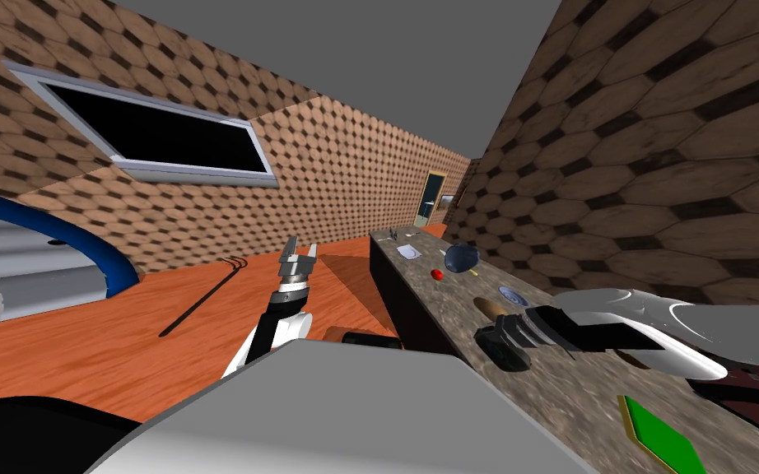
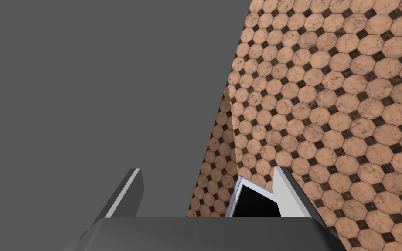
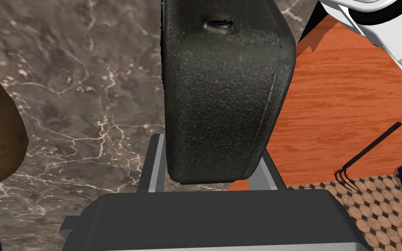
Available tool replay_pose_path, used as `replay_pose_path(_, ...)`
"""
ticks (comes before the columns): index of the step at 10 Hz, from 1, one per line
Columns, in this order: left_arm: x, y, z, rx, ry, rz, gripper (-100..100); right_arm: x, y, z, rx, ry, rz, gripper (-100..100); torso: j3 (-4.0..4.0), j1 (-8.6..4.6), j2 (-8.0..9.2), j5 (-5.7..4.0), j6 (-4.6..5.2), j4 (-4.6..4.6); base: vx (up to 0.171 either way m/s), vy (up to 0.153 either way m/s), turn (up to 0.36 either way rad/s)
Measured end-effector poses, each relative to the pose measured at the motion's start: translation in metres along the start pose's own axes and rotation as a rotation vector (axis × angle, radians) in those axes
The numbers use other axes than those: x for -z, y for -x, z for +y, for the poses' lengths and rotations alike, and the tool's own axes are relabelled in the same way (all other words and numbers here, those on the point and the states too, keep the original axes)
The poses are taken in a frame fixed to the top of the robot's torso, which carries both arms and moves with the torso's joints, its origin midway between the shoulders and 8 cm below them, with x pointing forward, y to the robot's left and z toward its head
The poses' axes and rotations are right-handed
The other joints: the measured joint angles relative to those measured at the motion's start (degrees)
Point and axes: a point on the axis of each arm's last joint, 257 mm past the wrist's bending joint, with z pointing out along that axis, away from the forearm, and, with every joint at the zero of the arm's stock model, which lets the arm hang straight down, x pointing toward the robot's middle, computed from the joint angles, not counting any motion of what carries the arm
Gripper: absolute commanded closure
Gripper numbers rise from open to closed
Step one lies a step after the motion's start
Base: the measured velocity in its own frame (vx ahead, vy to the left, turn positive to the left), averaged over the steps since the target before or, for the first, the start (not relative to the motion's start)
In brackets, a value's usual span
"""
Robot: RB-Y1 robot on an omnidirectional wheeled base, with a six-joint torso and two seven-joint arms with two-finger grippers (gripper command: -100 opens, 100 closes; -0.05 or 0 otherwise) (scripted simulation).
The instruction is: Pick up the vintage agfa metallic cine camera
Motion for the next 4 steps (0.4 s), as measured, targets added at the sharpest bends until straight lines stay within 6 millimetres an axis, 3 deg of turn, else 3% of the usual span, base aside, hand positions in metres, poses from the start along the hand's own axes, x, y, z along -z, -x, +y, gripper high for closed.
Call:
replay_pose_path(3,0.000,0.000,0.000,0.000,0.000,0.000,0,0.006,0.021,0.004,0.037,0.006,0.004,100,0.02,0.09,0.02,0.04,-0.04,0.02,0.005,-0.021,-0.096)
replay_pose_path(4,0.000,0.000,0.000,0.000,0.000,0.000,0,0.007,0.022,0.004,0.039,0.007,0.004,0,0.02,0.13,0.03,0.02,-0.08,0.01,0.000,0.000,0.000)
